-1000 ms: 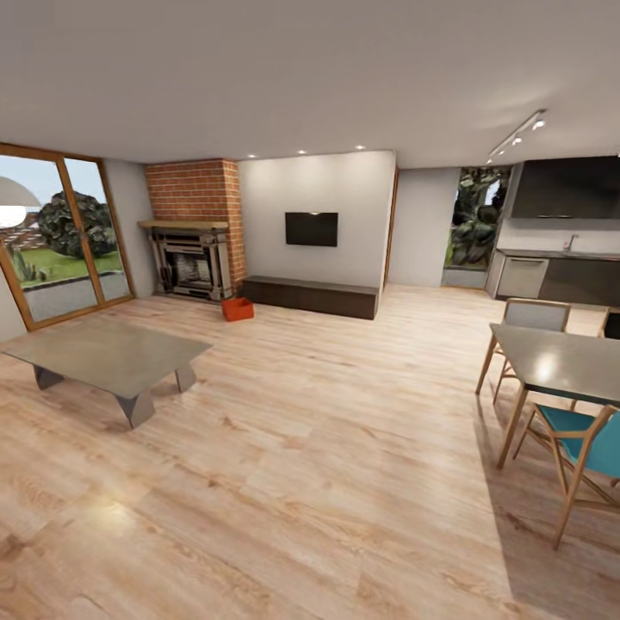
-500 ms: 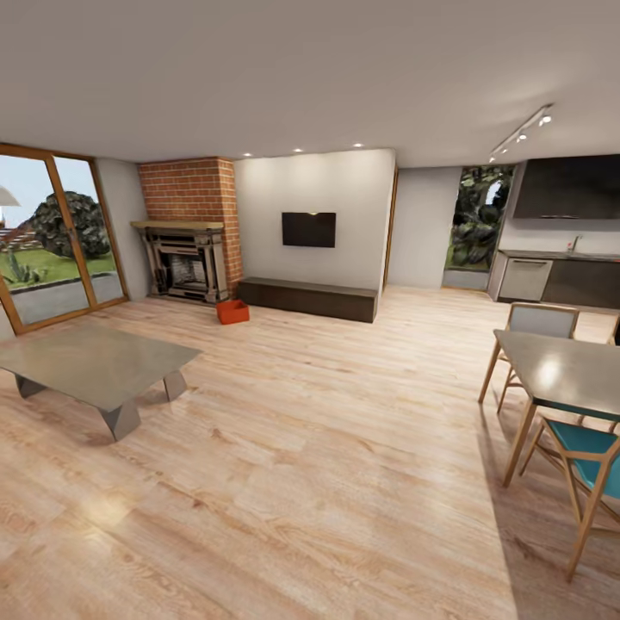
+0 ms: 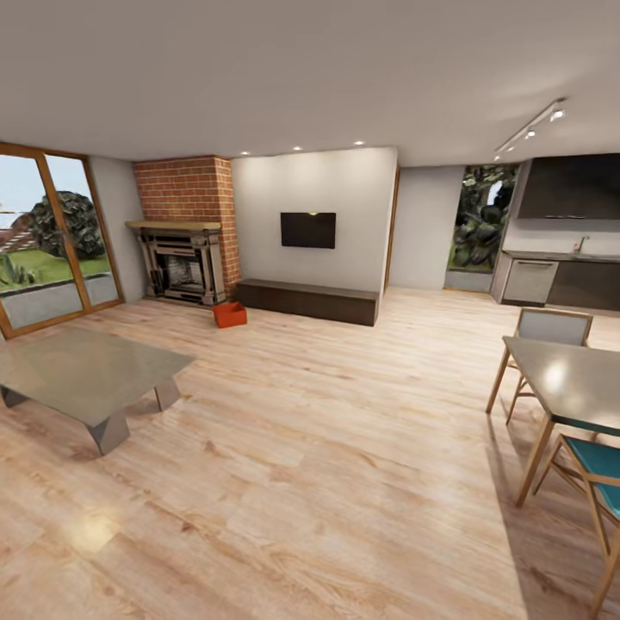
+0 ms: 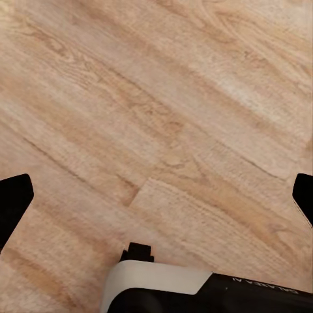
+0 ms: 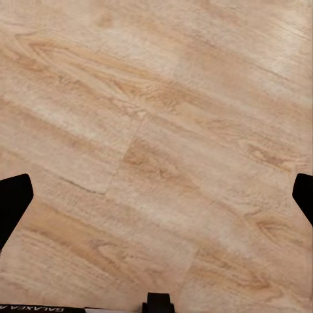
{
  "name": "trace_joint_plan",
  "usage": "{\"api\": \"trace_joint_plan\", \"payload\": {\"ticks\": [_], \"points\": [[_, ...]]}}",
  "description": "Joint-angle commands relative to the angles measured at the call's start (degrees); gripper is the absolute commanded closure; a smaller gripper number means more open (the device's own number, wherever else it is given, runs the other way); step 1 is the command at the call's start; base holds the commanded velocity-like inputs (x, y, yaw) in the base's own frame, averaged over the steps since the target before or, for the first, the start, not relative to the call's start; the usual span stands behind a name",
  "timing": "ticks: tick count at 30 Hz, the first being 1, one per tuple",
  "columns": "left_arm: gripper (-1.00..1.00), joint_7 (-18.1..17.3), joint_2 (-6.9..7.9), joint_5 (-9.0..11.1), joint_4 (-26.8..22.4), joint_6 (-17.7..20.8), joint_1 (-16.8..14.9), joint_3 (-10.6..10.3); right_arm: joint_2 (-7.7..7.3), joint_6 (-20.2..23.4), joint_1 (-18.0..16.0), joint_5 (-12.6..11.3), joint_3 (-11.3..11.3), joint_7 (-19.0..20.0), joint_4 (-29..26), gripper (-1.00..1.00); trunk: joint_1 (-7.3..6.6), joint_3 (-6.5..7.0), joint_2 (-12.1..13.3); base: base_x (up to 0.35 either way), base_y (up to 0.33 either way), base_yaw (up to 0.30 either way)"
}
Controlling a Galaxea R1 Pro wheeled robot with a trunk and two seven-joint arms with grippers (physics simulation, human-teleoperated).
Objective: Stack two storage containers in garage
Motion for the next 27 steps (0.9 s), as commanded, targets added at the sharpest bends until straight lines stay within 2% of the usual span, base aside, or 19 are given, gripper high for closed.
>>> {"api": "trace_joint_plan", "payload": {"ticks": [1, 27], "points": [[-1.00, 0.0, 0.00, 0.0, 0.2, -0.4, -0.1, 0.3, -0.01, -0.2, 0.0, 0.2, 0.2, -0.1, 0.1, -1.00, 0.05, -0.01, 0.0, 0.325, 0.000, 0.000], [-1.00, 0.0, -0.03, 0.0, 0.3, -0.4, -0.1, 0.3, -0.01, -0.1, 0.0, 0.2, 0.2, -0.1, 0.1, -1.00, 0.05, -0.01, 0.0, 0.325, 0.000, 0.000]]}}
